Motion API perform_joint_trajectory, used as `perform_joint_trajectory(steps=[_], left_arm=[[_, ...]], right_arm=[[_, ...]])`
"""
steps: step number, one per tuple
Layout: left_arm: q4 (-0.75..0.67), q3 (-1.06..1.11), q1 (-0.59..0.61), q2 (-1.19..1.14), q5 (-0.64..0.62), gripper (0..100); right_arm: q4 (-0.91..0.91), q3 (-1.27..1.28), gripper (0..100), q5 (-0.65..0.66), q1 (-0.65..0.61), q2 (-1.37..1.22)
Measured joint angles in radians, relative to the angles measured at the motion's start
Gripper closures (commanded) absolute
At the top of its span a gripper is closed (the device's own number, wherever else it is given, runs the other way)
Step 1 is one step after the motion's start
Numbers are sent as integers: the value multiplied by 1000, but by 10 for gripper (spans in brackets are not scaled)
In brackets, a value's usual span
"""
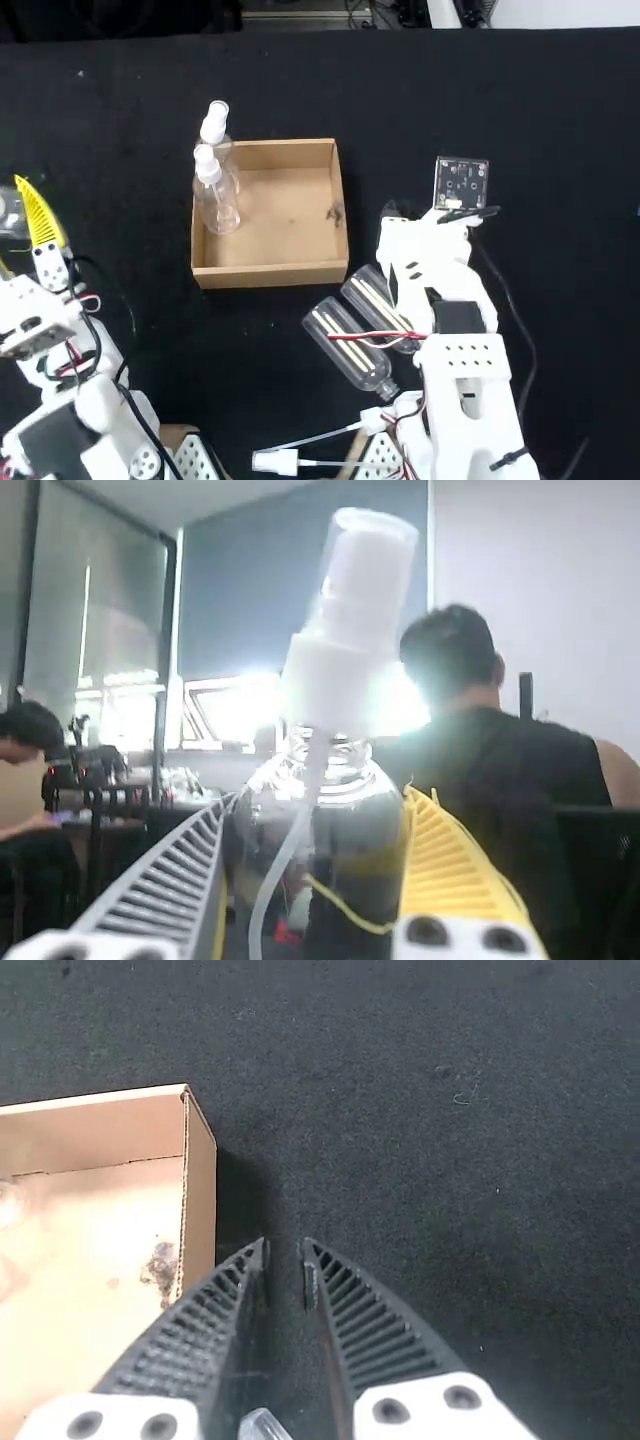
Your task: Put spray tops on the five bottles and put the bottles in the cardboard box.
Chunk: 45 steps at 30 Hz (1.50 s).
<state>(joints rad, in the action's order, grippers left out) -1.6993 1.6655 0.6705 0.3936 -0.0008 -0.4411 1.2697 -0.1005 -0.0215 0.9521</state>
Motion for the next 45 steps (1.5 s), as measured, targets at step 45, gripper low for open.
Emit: perform_joint_trajectory(steps=[45], left_arm=[[1662, 23, -620, 1399, 0, 971]], right_arm=[[0, 0, 959, 0, 0, 0]])
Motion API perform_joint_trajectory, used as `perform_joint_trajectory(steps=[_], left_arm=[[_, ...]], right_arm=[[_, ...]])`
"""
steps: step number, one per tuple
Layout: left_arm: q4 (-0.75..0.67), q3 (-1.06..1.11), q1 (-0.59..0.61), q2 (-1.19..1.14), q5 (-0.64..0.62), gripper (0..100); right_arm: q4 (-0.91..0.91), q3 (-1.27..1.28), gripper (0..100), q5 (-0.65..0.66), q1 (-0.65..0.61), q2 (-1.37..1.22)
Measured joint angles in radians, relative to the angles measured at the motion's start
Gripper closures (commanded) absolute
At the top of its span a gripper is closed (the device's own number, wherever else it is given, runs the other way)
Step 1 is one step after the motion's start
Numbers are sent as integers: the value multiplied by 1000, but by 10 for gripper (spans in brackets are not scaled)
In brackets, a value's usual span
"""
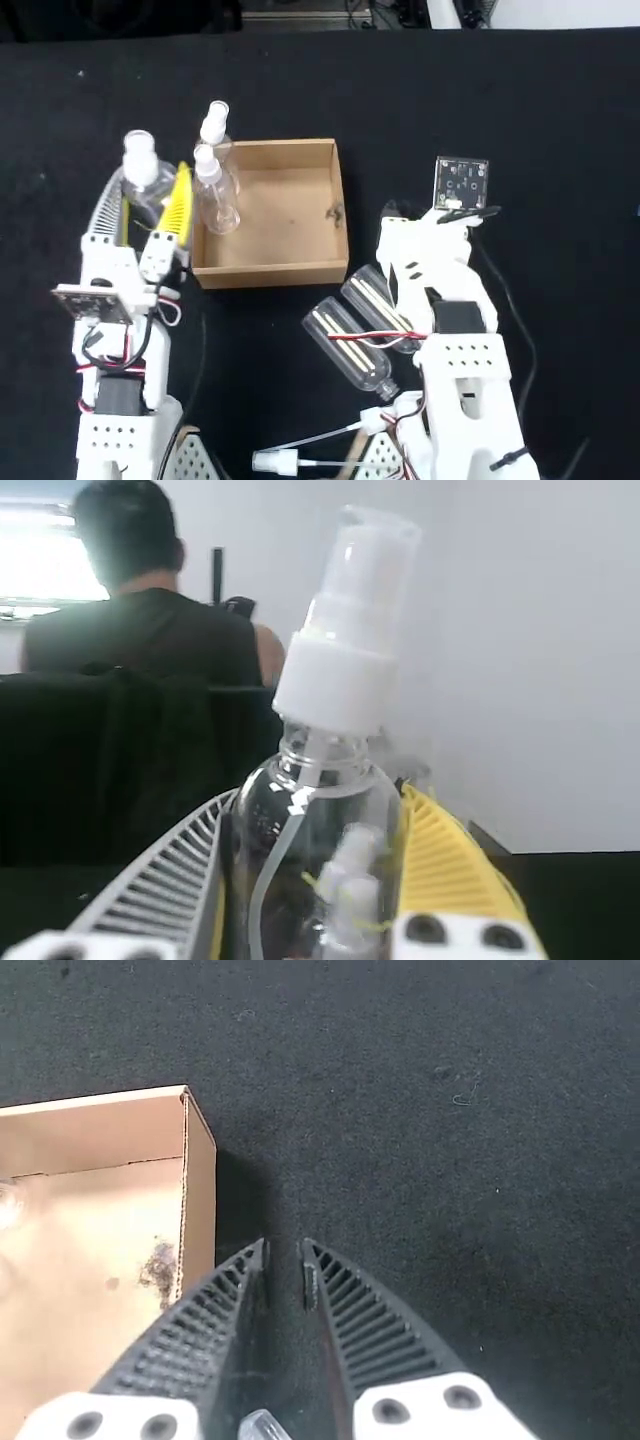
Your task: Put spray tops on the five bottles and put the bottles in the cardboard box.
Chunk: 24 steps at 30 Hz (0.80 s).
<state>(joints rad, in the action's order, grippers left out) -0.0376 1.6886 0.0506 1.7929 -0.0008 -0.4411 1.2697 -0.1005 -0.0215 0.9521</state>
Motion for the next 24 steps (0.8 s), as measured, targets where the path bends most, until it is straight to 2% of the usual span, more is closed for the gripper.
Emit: perform_joint_trajectory(steps=[4, 8, 18, 24], left_arm=[[32, 0, -57, -3, -41, 970], [107, 0, -63, -3, -117, 970], [117, 2, -91, -40, -133, 970], [-46, 3, -91, -219, -133, 970]], right_arm=[[0, 0, 959, 0, 0, 0], [0, 0, 959, 0, 0, 0], [0, 0, 959, 0, 0, 0], [0, 0, 959, 0, 0, 0]])
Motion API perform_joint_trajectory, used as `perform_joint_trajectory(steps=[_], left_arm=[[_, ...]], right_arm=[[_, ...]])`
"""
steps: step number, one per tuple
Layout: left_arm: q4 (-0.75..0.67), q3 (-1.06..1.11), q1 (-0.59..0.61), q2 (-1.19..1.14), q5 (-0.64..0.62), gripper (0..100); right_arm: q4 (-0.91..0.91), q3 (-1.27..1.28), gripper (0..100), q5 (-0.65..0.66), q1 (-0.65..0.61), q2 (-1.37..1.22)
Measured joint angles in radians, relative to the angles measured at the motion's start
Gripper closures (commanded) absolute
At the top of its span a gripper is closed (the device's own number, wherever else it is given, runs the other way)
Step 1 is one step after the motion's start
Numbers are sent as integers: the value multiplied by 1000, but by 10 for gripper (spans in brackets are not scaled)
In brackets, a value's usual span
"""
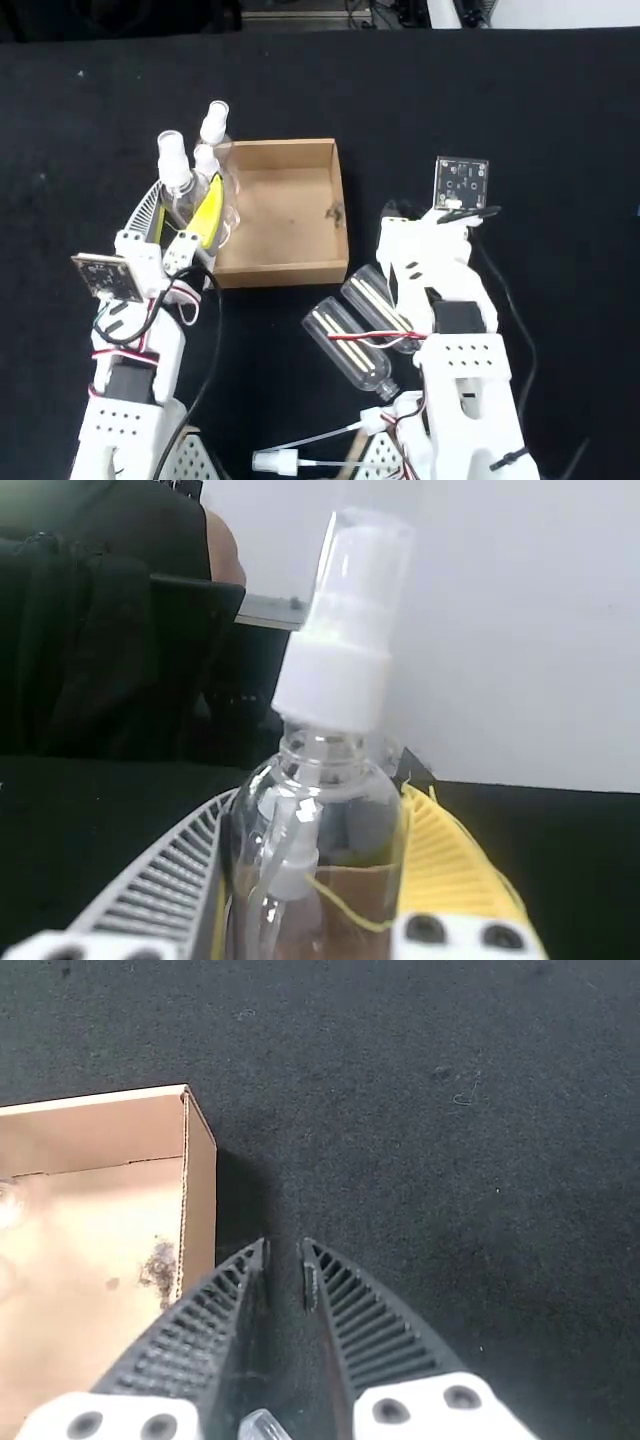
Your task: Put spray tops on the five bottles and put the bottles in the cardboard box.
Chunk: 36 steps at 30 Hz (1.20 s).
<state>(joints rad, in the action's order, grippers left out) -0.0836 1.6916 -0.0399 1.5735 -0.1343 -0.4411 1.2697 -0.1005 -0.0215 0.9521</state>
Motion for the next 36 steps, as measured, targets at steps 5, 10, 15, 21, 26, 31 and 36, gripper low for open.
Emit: perform_joint_trajectory(steps=[5, 10, 15, 21, 26, 31, 36], left_arm=[[-120, 0, 0, -153, 0, 970], [-129, 0, 0, -206, 0, 970], [-129, 0, 0, -218, 0, 970], [-129, 0, 0, -218, 0, 970], [-129, 0, -5, -218, 0, 970], [-129, 0, -3, -218, 0, 970], [-129, 0, -3, -221, 0, 970]], right_arm=[[3, 0, 959, 0, 0, 0], [3, 0, 959, 0, 0, 0], [3, 0, 959, 0, 0, 0], [3, 0, 959, 0, 0, 0], [3, 0, 959, 0, 0, 0], [3, 0, 959, 0, 0, 0], [3, 0, 959, 0, 0, 0]])
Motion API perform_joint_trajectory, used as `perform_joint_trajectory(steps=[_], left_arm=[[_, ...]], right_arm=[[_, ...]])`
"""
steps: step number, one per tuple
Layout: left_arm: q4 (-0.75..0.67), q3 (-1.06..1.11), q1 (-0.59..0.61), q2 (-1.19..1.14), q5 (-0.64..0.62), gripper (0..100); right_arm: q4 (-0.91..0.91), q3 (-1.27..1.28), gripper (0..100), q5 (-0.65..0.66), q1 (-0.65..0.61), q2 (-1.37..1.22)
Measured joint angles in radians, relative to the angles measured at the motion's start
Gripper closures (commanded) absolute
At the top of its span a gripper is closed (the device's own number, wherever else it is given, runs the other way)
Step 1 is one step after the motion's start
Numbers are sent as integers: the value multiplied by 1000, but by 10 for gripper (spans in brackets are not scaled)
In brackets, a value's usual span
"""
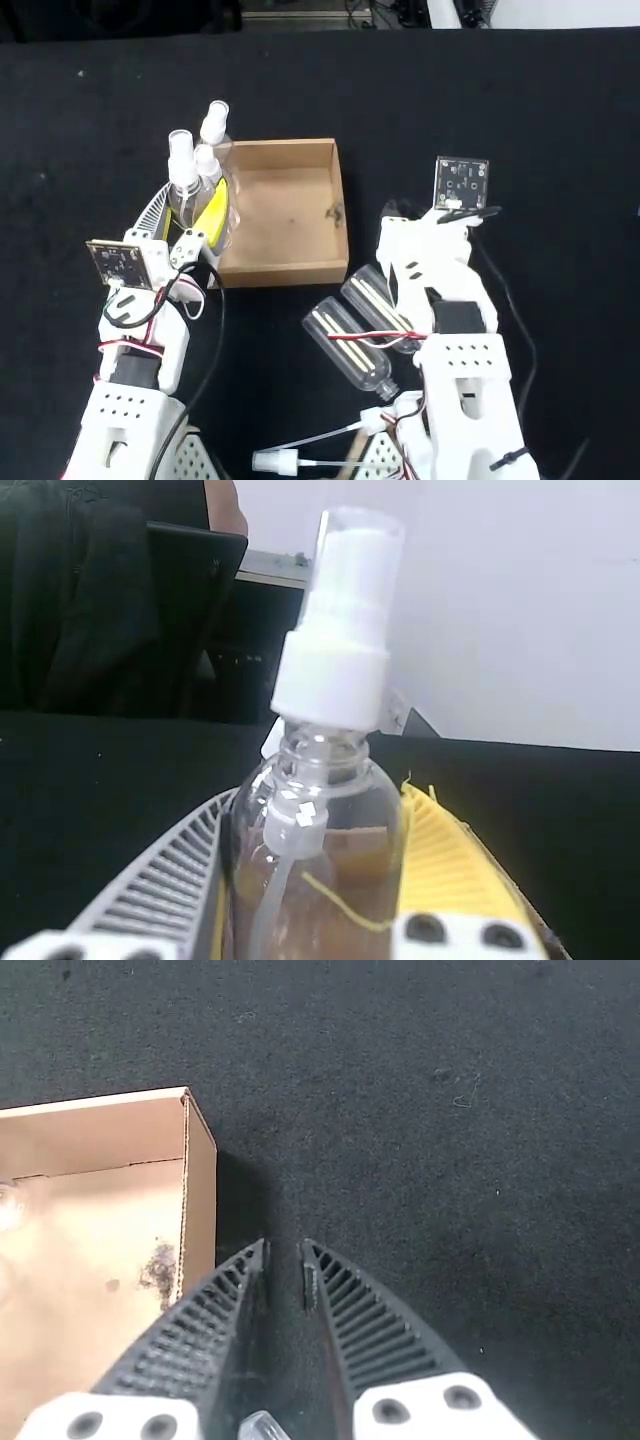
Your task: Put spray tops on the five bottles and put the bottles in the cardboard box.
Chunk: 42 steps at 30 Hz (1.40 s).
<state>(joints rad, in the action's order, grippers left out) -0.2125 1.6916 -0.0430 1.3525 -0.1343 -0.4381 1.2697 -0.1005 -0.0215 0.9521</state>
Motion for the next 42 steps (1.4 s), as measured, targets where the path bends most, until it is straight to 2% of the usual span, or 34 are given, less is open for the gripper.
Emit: perform_joint_trajectory(steps=[33, 42], left_arm=[[3, 0, 0, 0, 0, 970], [57, 0, -58, 0, 0, 970]], right_arm=[[0, 0, 959, 0, 0, 0], [0, 0, 959, 0, 0, 0]])
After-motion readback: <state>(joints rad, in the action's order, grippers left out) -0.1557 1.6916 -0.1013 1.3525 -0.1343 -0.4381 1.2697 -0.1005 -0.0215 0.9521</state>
